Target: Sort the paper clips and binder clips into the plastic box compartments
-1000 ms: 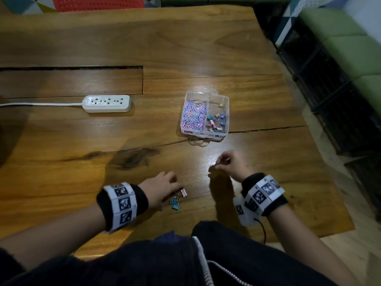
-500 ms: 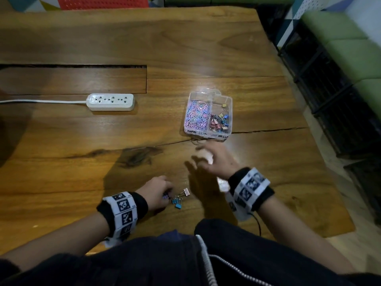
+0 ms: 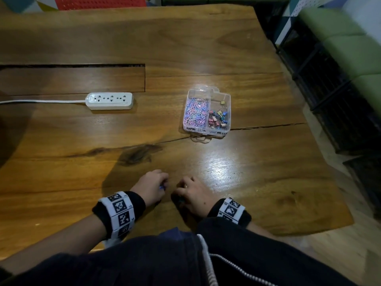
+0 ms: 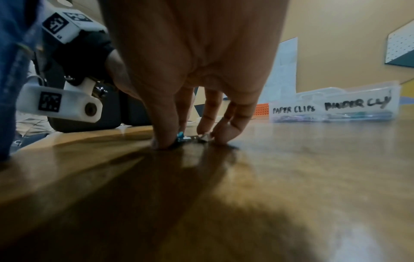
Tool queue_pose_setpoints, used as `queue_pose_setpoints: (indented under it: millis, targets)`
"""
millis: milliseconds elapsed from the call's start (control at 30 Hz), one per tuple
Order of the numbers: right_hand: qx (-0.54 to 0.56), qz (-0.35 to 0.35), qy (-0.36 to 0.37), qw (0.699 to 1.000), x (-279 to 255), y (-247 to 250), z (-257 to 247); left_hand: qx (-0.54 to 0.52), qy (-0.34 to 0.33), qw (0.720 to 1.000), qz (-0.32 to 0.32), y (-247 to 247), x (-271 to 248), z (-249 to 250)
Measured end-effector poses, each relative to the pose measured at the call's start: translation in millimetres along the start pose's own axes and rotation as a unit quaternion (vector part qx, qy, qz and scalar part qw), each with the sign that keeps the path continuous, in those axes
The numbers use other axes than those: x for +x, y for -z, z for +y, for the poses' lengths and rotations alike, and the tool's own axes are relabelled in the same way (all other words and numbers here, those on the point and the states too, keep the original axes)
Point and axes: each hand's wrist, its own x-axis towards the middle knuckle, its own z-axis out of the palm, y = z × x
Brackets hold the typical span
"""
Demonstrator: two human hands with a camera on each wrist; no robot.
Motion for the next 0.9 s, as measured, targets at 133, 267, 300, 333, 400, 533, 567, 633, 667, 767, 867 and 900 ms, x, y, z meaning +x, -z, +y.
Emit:
queue_pose_setpoints:
  millis: [133,267,300,333,400,533,567,633,667,767,867,900]
  targets:
    - [0.087,-0.005,-0.096,0.992,-3.7,8.1,8.5,-0.022,-0.005,1.0,0.001,6.3,9.3,12.6]
    - [0.135,0.012,-0.172,0.976,-3.5,18.7,25.9,-0.064,-0.008,0.998,0.016,15.8,28.9,33.4]
    - [0.157,0.024,-0.185,0.97,-2.9,20.8,30.6,-0.085,-0.006,0.996,0.023,18.4,34.2,39.4]
    - [0.175,0.033,-0.197,0.964,-2.3,23.5,35.0,-0.106,-0.003,0.994,0.029,21.6,40.0,45.6]
    - [0.195,0.047,-0.212,0.956,-0.7,30.2,44.7,-0.15,0.004,0.988,0.04,29.3,52.5,58.1]
    - [0.229,0.091,-0.232,0.941,0.8,54.4,64.3,-0.234,-0.003,0.97,0.065,50.4,79.9,82.7]
    - [0.234,0.11,-0.235,0.937,1.9,63.3,70.0,-0.247,-0.01,0.966,0.077,55.9,87.2,88.4]
    - [0.249,0.158,-0.243,0.924,4.3,86.6,79.6,-0.268,-0.019,0.958,0.099,67.1,102.5,99.0]
    - [0.259,0.186,-0.246,0.915,6.2,100.8,83.4,-0.279,-0.022,0.954,0.11,72.5,110.2,104.1]
    - [0.264,0.263,-0.256,0.892,17.5,139.7,96.0,-0.318,-0.018,0.937,0.145,86.3,134.6,117.1]
    - [0.295,0.301,-0.27,0.866,34.5,161.1,105.4,-0.373,-0.008,0.92,0.117,98.1,154.4,125.4]
    - [0.305,0.301,-0.275,0.861,39.9,162.9,108.2,-0.396,-0.006,0.915,0.078,99.2,161.2,126.7]
